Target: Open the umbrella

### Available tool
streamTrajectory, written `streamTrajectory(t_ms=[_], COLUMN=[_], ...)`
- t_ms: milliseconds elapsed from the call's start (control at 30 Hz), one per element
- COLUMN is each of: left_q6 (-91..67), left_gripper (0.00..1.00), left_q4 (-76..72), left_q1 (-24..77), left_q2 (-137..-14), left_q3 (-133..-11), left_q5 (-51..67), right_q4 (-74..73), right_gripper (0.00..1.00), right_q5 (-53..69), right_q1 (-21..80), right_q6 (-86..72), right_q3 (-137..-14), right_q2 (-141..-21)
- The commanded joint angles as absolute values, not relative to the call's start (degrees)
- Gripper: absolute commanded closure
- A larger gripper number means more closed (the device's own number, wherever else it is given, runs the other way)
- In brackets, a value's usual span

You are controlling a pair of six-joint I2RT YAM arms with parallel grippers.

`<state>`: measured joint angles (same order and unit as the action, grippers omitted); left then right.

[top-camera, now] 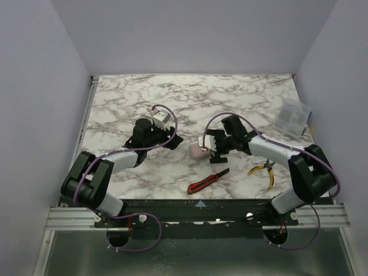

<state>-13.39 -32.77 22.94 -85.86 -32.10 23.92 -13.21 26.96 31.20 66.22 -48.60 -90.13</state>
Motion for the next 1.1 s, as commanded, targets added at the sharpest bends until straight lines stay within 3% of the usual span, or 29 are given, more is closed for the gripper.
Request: streamTrajectory(t_ms=[0, 300, 467, 567, 1067], left_q6=[-11.33, -10.37, -11.69, -11.92, -16.02], left_gripper=[0.27, 0.31, 0.34, 0.35, 0.39], left_q4=[-28.47, -29.22, -26.99, -25.84, -21.72], left_q1=[23.31, 26.74, 28.53, 29.35, 31.20], left_q2=[-85.79, -95.99, -100.26, -101.99, -100.76], left_q3=[-35.40, -45.15, -50.10, -51.60, -47.04], left_q5=[30.34, 30.63, 27.03, 26.26, 30.27], right_q4=[-20.63, -31.58, -39.45, -39.69, -24.96], right_gripper=[0.00, 0.03, 0.33, 0.43, 0.43], right_q5=[28.46, 18.17, 17.48, 18.57, 18.41], right_q1=[29.53, 26.47, 25.93, 25.94, 24.03], right_q6=[53.97, 25.05, 15.04, 14.47, 12.70], right_q3=[-49.63, -54.12, -57.18, -55.71, -51.73], right_q2=[-82.79, -74.32, -75.42, -76.77, -88.80])
